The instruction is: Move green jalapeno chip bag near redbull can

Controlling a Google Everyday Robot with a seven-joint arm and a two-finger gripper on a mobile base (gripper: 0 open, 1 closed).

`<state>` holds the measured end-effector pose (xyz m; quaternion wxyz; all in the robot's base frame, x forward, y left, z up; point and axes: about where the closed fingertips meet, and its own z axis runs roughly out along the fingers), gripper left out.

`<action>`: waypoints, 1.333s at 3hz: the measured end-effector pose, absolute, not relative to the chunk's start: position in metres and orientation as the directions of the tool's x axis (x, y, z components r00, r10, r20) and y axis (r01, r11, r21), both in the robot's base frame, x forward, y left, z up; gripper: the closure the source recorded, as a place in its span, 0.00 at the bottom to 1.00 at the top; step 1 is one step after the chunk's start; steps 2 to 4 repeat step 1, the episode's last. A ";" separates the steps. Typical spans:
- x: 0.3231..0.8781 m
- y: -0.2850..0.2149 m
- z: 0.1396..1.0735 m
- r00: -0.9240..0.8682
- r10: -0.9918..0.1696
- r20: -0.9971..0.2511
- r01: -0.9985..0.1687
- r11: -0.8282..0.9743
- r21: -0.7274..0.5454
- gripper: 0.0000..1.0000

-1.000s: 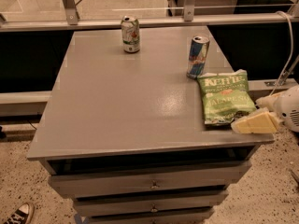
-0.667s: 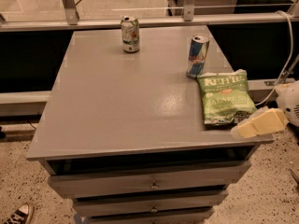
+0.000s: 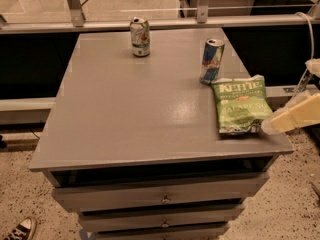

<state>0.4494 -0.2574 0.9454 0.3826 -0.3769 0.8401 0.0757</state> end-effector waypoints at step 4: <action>0.450 -0.256 0.940 -0.411 -0.595 -0.691 -0.702 0.690 -0.176 0.00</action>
Offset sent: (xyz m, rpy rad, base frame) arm 0.0000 0.0000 0.0000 0.0000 0.0000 0.0000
